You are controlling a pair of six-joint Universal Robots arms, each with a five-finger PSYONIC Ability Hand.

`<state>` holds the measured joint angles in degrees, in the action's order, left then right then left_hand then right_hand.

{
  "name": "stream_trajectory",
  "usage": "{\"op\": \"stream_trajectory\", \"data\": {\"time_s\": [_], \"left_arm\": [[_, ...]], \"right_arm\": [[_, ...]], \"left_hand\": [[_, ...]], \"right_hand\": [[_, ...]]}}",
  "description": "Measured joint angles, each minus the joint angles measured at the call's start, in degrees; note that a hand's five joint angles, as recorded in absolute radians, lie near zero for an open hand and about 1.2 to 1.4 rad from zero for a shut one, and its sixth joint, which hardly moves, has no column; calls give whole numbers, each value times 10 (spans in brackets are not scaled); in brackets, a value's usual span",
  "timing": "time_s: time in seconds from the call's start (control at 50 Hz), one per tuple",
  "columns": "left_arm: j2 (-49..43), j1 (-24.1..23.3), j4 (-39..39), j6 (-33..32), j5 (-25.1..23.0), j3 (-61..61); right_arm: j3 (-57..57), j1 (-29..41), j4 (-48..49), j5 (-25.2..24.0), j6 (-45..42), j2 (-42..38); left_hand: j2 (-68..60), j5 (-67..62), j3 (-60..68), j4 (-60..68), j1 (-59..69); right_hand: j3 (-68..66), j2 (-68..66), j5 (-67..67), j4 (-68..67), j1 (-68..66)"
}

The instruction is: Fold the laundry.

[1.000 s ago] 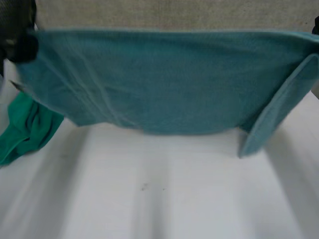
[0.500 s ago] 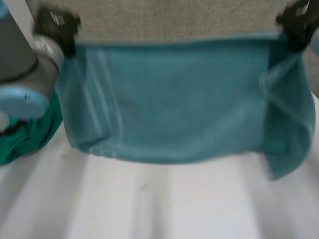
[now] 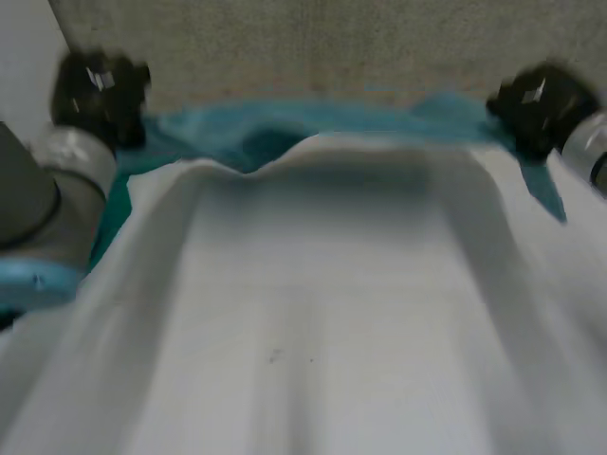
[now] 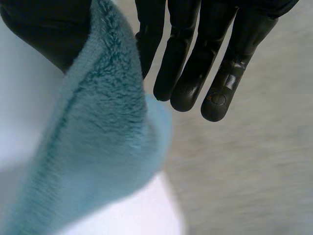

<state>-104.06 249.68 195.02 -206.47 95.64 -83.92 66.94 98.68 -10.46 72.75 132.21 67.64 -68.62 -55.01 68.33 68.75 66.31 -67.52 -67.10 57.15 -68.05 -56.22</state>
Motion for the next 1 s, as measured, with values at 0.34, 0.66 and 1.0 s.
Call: {"op": "stream_trajectory", "data": {"time_s": [0.34, 0.66, 1.0], "left_arm": [[-35, 17, 28, 22, -5, -141], [-32, 31, 28, 22, -4, -149], [-25, 42, 25, 22, -5, -147]], "right_arm": [[217, -37, 123, -19, 139, -68], [306, -144, 142, -60, 308, -28], [315, -163, 134, -117, 411, -33]], "left_hand": [[0, 0, 0, 0, 0], [0, 0, 0, 0, 0], [0, 0, 0, 0, 0]], "right_hand": [[221, 219, -203, 219, 169], [404, 397, -404, 410, 320], [216, 210, -218, 218, 170]]}}
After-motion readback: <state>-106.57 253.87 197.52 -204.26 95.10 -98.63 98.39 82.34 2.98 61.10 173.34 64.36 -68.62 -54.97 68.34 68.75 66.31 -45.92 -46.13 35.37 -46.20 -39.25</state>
